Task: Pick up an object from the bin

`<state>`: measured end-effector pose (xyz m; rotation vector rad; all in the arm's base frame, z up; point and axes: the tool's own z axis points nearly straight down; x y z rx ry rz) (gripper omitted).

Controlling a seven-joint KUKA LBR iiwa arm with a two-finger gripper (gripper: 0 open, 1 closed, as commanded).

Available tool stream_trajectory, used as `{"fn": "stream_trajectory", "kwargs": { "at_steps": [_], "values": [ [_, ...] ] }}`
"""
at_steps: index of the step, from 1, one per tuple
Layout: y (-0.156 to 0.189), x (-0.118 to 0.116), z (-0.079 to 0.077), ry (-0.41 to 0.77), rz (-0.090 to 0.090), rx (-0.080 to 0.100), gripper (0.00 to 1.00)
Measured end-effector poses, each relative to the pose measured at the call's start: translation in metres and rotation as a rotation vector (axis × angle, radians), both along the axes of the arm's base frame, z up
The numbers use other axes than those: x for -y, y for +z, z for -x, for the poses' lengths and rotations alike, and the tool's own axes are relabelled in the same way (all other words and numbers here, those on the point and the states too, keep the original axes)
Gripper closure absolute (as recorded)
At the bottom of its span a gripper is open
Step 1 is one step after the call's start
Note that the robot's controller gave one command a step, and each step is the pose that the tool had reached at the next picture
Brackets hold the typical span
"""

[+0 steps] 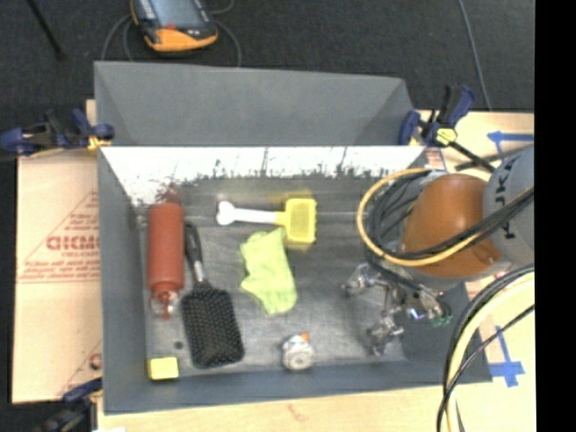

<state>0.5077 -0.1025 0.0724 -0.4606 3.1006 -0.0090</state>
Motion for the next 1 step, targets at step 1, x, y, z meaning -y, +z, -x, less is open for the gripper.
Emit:
{"fn": "stream_trajectory", "kwargs": {
  "at_steps": [1],
  "values": [
    [-0.0008, -0.0597, 0.0104, 0.114, 0.0, -0.002, 0.0]
  ]
}}
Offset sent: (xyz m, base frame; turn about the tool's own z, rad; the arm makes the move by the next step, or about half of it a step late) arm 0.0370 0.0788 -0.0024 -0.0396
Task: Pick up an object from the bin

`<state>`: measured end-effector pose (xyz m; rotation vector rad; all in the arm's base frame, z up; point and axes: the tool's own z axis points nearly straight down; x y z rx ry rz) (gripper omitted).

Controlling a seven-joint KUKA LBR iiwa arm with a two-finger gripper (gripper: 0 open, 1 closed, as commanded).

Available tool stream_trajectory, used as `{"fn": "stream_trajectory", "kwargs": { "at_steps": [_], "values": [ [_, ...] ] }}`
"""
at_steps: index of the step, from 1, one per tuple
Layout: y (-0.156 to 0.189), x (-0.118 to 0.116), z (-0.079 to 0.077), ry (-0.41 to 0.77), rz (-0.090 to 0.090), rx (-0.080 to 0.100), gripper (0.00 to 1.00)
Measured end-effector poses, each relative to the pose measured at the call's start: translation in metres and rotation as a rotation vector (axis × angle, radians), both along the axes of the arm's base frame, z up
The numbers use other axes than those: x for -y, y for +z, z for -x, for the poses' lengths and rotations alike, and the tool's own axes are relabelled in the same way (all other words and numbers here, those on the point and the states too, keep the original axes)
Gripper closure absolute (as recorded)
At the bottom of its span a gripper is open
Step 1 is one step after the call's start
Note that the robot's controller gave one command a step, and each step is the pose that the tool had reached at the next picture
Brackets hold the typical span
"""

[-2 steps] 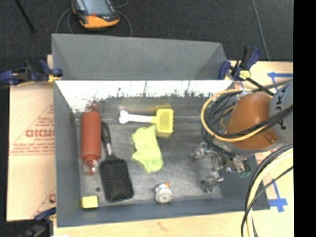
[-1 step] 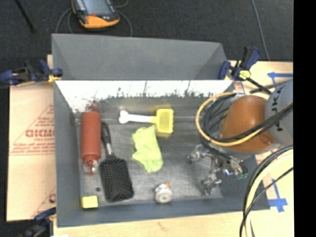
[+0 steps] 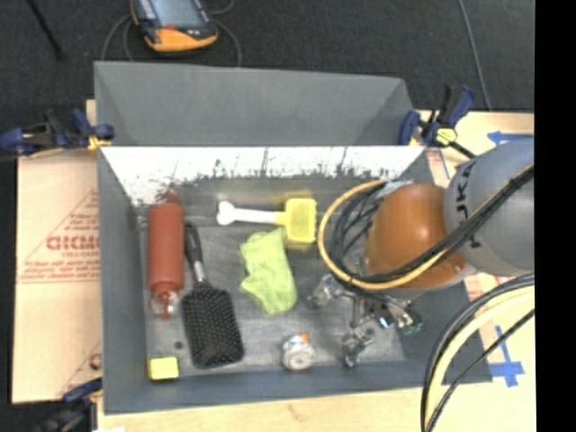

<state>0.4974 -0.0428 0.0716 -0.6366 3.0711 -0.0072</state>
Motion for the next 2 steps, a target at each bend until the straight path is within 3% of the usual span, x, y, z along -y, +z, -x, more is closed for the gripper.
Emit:
{"fn": "stream_trajectory", "kwargs": {
  "at_steps": [1, 2],
  "values": [
    [-0.001, -0.023, -0.035, -0.05, -0.007, -0.006, 0.0],
    [0.004, -0.064, -0.021, 0.027, -0.002, -0.001, 0.0]
  ]
}}
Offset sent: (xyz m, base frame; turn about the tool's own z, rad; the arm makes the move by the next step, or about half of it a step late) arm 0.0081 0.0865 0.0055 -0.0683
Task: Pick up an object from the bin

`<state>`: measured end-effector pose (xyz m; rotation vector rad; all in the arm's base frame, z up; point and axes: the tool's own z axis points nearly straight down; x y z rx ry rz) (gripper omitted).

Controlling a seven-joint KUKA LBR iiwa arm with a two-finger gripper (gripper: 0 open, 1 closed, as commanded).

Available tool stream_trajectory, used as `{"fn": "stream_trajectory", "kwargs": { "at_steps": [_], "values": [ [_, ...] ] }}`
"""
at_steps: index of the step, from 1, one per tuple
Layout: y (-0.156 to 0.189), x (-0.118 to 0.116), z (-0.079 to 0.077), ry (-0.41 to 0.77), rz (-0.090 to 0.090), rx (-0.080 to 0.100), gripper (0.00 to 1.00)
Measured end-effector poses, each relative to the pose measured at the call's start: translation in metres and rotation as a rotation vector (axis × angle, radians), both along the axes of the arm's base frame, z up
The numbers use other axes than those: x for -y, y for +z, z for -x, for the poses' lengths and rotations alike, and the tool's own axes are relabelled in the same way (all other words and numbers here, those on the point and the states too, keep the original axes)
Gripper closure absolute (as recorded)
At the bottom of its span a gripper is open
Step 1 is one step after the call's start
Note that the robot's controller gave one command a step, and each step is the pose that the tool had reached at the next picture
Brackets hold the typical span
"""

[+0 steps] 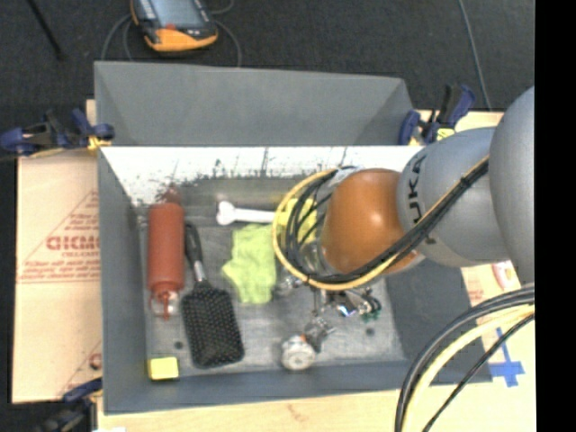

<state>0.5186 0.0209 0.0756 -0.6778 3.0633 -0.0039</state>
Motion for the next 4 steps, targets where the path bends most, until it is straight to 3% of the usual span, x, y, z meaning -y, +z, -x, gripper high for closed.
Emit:
{"fn": "stream_trajectory", "kwargs": {
  "at_steps": [1, 2, 3, 4],
  "values": [
    [-0.002, -0.012, 0.028, 0.101, -0.004, 0.006, 0.0],
    [0.002, 0.026, 0.073, 0.118, -0.005, 0.037, 1.0],
    [0.004, 0.02, 0.061, 0.123, -0.008, 0.07, 0.0],
    [0.003, 0.02, 0.06, 0.127, -0.006, 0.065, 0.0]
  ]
}}
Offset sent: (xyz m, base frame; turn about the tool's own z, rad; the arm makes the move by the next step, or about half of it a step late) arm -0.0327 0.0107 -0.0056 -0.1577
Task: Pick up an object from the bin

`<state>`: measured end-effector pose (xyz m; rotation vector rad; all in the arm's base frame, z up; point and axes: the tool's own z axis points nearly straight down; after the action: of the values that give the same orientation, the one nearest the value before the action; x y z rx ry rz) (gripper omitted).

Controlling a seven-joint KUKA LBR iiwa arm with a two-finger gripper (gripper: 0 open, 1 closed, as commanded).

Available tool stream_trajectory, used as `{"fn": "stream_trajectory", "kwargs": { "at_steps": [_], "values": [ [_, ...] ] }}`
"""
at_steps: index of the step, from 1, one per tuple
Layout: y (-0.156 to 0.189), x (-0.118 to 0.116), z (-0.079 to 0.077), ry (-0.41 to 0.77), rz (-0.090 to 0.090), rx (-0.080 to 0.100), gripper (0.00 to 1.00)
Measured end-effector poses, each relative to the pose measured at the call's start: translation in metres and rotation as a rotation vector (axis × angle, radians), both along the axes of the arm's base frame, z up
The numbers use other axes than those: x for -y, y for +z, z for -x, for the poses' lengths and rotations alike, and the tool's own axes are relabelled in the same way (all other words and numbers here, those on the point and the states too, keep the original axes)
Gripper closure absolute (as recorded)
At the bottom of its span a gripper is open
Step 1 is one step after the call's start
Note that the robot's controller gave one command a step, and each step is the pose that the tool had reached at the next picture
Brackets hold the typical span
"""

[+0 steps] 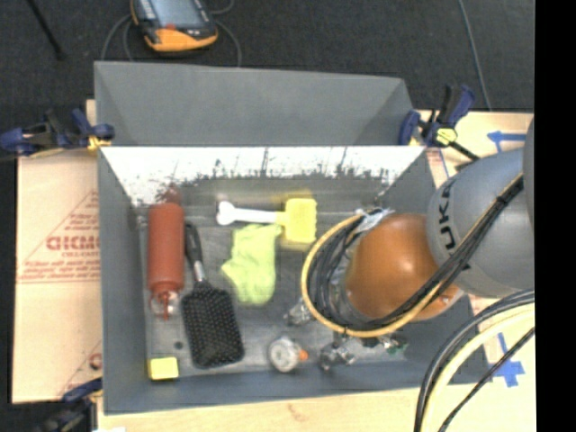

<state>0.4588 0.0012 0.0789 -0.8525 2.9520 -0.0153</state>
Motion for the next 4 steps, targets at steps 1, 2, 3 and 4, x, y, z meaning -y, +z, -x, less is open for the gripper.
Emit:
{"fn": "stream_trajectory", "kwargs": {
  "at_steps": [1, 2, 3, 4],
  "values": [
    [-0.004, -0.042, -0.019, 0.117, 0.017, -0.043, 0.0],
    [-0.006, -0.059, -0.02, 0.362, 0.02, -0.055, 1.0],
    [-0.006, -0.059, -0.02, 0.363, 0.021, -0.054, 1.0],
    [0.025, -0.052, -0.014, 0.312, 0.021, -0.067, 1.0]
  ]
}}
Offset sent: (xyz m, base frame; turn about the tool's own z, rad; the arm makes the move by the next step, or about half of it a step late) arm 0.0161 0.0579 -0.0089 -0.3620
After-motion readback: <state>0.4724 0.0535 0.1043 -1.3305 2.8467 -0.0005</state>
